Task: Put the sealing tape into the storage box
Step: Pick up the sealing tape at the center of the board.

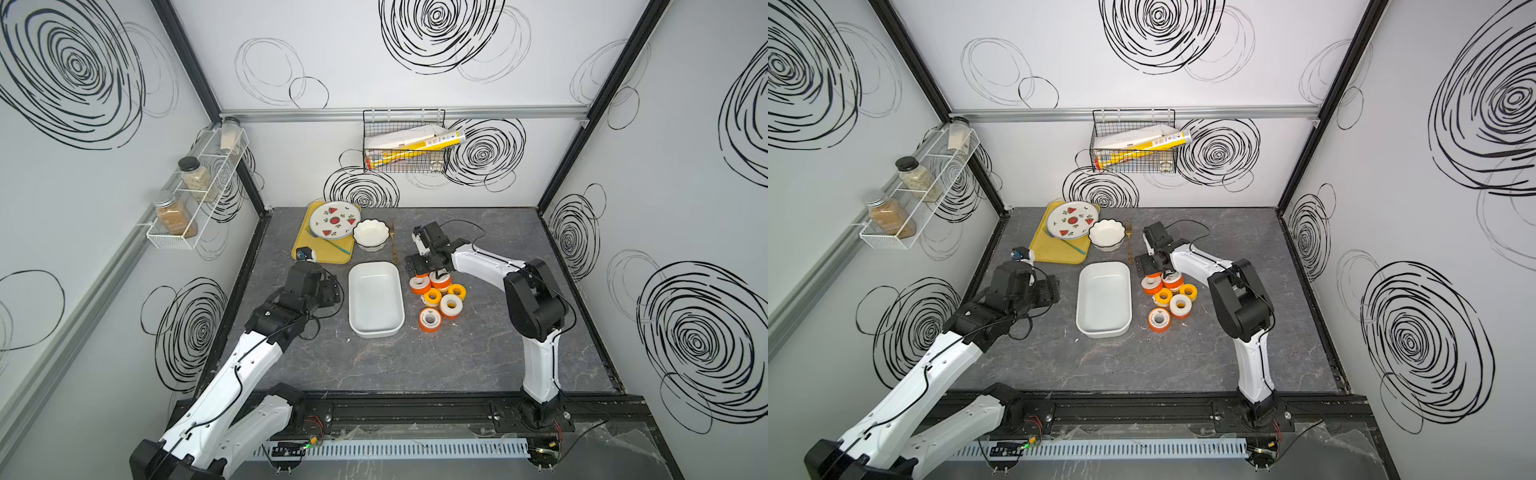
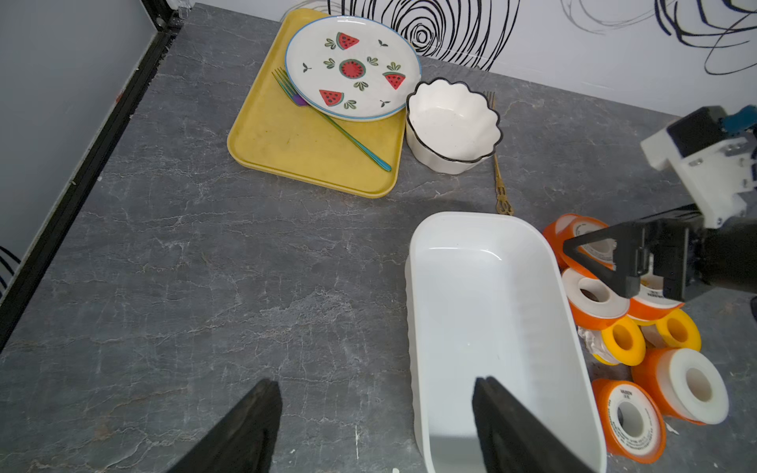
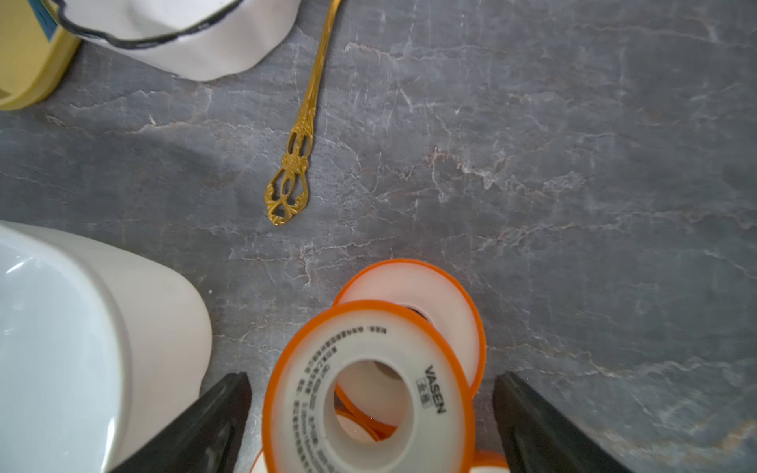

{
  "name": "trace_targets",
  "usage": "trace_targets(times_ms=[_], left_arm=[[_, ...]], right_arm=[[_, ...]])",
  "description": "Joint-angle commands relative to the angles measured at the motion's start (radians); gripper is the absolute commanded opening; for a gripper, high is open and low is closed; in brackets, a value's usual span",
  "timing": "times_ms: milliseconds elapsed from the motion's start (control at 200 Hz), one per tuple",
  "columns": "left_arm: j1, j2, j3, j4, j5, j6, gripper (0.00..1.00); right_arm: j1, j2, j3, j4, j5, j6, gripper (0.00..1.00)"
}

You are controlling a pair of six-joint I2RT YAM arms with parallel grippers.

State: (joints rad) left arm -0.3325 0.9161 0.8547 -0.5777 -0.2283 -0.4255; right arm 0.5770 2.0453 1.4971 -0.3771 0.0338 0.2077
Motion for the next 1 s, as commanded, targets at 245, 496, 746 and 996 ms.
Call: trace_targets(times_ms=[245,496,746,996], left_arm=[[0.007,0.01,-0.008,0.029,0.005,0.013,0.8],[0.007,0.012,-0.008,0.027,0.006,0.014,0.8],[0.007,0.012,-0.008,0.027,0.004,0.013,0.8],[0.007,0.007,-0.009,0.027,0.001,0.011,0.8]], right_arm=[[0.014,0.033,0.041,-0.053,0.02,-0.011,0.85],[0.015,0.033,0.046,-0.061,0.012,-0.01,0.79],[0.015,0.026,0.044,-0.058,0.001,-0.008,0.67],[0.015,-0.02,0.026,-0.047,0.001,0.001,0.61]])
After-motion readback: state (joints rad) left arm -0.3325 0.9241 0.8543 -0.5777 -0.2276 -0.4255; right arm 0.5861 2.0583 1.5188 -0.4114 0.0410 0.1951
